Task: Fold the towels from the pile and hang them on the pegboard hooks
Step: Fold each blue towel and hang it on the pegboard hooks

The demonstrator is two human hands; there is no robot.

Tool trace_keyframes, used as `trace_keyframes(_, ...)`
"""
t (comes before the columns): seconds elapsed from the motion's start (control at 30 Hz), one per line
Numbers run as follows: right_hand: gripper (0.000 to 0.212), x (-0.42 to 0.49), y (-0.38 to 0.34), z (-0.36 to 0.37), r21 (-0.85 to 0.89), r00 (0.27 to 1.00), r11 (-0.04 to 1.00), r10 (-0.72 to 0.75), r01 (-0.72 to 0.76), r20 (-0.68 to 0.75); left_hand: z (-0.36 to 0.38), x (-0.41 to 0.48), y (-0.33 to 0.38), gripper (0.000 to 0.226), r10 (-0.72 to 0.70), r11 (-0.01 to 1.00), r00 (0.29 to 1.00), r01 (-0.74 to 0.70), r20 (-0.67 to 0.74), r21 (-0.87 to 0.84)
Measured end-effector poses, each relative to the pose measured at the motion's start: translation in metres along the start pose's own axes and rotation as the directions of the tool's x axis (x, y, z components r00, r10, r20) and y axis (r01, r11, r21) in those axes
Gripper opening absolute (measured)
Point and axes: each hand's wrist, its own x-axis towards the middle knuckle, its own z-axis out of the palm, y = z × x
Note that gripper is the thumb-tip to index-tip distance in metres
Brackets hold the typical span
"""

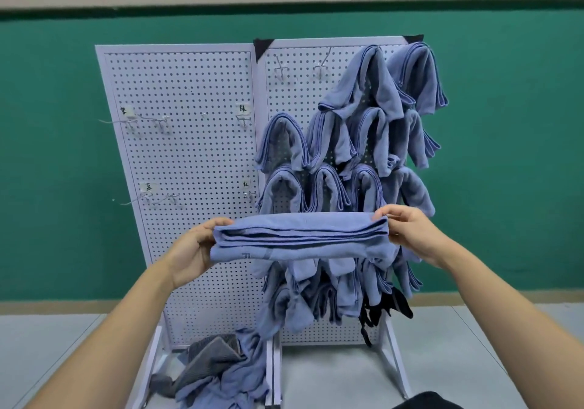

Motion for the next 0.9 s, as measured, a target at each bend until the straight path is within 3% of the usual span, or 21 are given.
trace_keyframes(0.13,0.032,0.004,0.000,0.003,0.003,0.997,1.000,0.009,-0.009,-0.072,0.006,0.002,-0.001,0.040,-0.025,0.999,1.000,0.025,-0.016,0.047)
trace_keyframes(0.23,0.025,0.007,-0.007,0.011,0.005,0.995,0.999,0.046,-0.045,-0.086,0.015,0.007,-0.010,0.035,-0.056,0.970,0.994,0.077,-0.095,0.229)
trace_keyframes(0.37,0.003,0.020,-0.028,0.030,-0.224,0.992,0.974,-0.060,0.033,-0.115,0.022,0.017,-0.041,0.016,-0.105,0.879,0.950,0.227,-0.294,0.418)
trace_keyframes(0.43,0.006,0.029,-0.042,0.044,-0.165,0.997,0.986,-0.034,0.022,-0.069,0.029,0.019,-0.056,0.023,-0.110,0.828,0.936,0.273,-0.335,0.489)
trace_keyframes(0.5,0.006,0.037,-0.056,0.060,-0.112,0.999,0.994,0.008,-0.012,-0.035,0.042,0.017,-0.065,0.027,-0.056,0.791,0.949,0.233,-0.311,0.566)
trace_keyframes(0.6,0.005,0.049,-0.070,0.086,-0.226,1.000,0.974,0.022,-0.019,0.010,0.075,0.009,-0.070,0.028,0.010,0.854,0.982,0.090,-0.191,0.513)
trace_keyframes(0.7,0.007,0.056,-0.077,0.107,-0.338,0.997,0.941,0.009,0.017,0.075,0.106,0.011,-0.074,0.064,0.079,0.929,0.992,-0.036,-0.101,0.368)
trace_keyframes(0.8,0.010,0.061,-0.088,0.115,-0.351,0.995,0.935,-0.025,0.056,0.094,0.131,0.020,-0.074,0.085,0.228,0.935,0.959,-0.166,-0.172,0.314)
trace_keyframes(0.9,0.014,0.065,-0.101,0.106,-0.272,0.999,0.961,-0.046,0.050,0.023,0.138,0.034,-0.076,0.100,0.350,0.866,0.886,-0.182,-0.305,0.466)
